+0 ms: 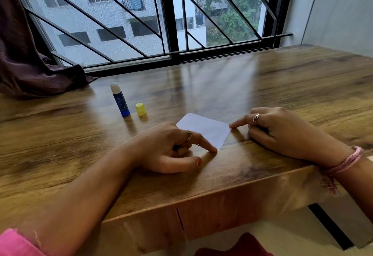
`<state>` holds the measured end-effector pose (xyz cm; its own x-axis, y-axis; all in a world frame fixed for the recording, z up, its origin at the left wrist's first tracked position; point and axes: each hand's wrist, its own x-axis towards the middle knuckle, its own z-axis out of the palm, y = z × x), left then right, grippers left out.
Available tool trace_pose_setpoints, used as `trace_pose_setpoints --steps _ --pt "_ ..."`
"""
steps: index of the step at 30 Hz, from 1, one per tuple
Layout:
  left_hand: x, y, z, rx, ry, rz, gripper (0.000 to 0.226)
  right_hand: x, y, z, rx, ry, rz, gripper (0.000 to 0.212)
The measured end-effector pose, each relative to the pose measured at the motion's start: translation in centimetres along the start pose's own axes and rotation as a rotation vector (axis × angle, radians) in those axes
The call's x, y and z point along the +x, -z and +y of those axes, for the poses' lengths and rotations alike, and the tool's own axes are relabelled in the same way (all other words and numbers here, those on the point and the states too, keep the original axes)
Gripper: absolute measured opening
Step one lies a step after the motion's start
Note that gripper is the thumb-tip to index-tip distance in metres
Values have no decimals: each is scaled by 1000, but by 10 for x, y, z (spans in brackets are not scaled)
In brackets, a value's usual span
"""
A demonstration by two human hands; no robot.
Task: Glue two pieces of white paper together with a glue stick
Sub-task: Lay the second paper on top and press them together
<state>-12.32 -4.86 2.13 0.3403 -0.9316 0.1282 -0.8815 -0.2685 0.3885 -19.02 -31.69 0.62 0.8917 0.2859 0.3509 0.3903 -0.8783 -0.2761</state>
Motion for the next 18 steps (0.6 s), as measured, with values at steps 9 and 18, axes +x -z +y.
trace_pose_setpoints --steps 9,18 --pt "-6 10 -9 -26 71 71 21 -5 6 -7 55 216 14 28" --pt "-8 13 -19 104 110 157 26 -6 10 -12 206 343 -174 34"
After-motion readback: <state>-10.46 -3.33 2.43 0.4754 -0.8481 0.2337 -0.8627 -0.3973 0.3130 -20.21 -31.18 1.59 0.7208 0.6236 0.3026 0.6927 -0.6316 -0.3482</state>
